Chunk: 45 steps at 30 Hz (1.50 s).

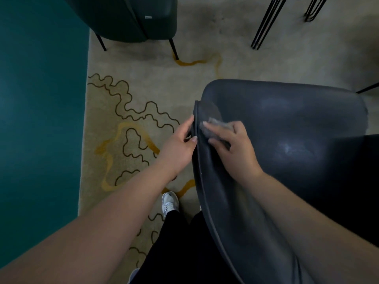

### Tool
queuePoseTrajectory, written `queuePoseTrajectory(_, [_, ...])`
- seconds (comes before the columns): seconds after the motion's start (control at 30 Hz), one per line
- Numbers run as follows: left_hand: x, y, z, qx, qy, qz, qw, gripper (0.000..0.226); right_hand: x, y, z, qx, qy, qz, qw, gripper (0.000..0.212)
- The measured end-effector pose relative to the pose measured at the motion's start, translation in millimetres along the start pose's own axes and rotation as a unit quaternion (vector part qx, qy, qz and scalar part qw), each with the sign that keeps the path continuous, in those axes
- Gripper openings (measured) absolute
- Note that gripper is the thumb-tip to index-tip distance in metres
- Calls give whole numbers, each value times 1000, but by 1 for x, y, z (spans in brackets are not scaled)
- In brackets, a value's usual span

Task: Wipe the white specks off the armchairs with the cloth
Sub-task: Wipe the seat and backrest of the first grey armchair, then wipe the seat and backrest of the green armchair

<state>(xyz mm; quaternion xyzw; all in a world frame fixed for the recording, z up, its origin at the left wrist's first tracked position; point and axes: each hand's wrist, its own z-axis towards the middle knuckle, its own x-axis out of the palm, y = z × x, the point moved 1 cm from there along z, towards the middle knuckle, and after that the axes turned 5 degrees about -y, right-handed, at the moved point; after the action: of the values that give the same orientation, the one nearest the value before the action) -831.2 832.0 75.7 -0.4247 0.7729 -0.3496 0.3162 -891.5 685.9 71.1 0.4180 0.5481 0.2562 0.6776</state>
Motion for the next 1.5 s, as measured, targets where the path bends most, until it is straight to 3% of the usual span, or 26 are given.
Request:
queuePoseTrajectory(0.17, [-1,-1,-8,3,4,16,1000,59,-9,-3,-45,-25,-15,-17,999,45])
queuePoseTrajectory(0.3, [0,0,-10,11,6,27,1000,62,2,1,-20,-17,-52,-27,998,45])
queuePoseTrajectory(0.5, [-5,2,-13,11,29,53,998,62,11,-2,36,121,-45,18,991,37])
queuePoseTrajectory(0.6, [-11,-5,-18,12,19,130,991,58,2,3,18,76,-27,4,997,43])
queuePoseTrajectory(0.87, [-62,-28,-43,32,-52,370,927,57,-28,18,2,84,74,-116,987,41])
queuePoseTrajectory(1.13, [-155,-46,-36,113,-65,529,839,58,6,90,58,73,21,-108,991,39])
queuePoseTrajectory(1.5, [-274,-83,12,176,-63,614,767,58,84,155,126,132,-40,-95,986,37])
